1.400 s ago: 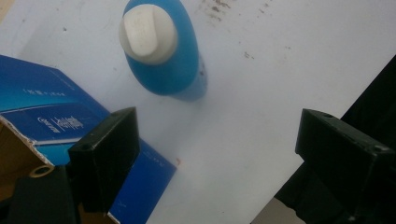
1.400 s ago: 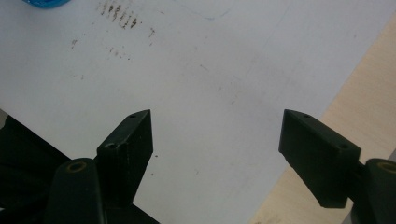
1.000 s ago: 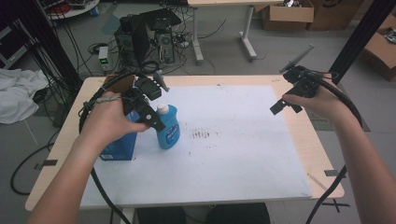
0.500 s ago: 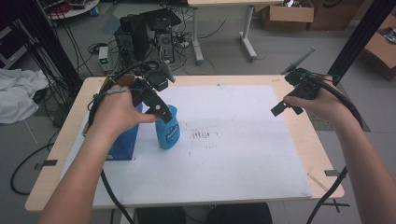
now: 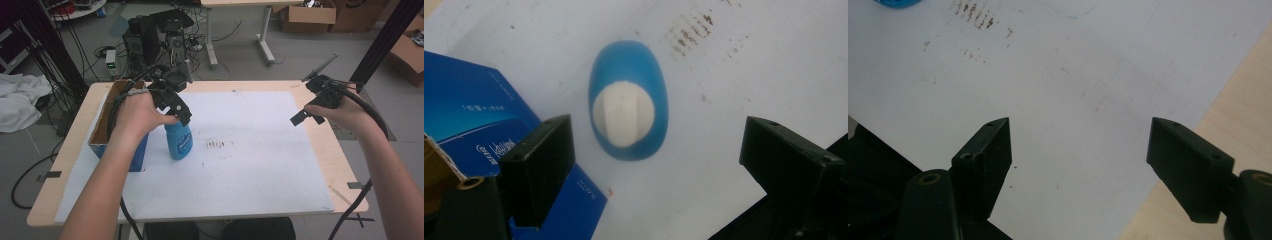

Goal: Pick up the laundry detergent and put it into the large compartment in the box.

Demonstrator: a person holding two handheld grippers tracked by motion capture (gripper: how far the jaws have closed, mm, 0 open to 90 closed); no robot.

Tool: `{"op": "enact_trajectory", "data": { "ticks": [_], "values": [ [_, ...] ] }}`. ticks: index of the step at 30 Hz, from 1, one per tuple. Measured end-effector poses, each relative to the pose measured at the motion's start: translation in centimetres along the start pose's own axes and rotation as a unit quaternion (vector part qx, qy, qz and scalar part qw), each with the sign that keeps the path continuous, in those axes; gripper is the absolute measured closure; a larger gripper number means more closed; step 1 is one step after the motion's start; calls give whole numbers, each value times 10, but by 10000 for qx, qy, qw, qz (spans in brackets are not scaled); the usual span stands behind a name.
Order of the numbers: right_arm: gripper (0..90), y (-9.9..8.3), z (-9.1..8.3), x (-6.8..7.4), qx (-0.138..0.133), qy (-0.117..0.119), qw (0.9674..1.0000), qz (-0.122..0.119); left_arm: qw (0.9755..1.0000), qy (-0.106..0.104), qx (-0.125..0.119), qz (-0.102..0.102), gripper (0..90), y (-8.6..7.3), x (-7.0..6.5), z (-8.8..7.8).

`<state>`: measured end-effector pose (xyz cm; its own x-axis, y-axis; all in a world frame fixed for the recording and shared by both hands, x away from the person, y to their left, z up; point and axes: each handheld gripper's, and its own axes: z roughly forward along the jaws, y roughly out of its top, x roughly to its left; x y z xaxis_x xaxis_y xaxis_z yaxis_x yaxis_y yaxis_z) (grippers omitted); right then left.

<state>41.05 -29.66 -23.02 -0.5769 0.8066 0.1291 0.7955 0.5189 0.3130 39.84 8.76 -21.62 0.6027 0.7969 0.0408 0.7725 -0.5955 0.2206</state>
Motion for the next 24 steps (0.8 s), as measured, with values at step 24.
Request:
{"op": "enact_trajectory", "data": {
  "ticks": [24],
  "values": [
    [263, -2, 5, -6, 14, 27, 10000, 16, 9989, 164, 346, -263, 152, 18, 5, 30]
  ]
}}
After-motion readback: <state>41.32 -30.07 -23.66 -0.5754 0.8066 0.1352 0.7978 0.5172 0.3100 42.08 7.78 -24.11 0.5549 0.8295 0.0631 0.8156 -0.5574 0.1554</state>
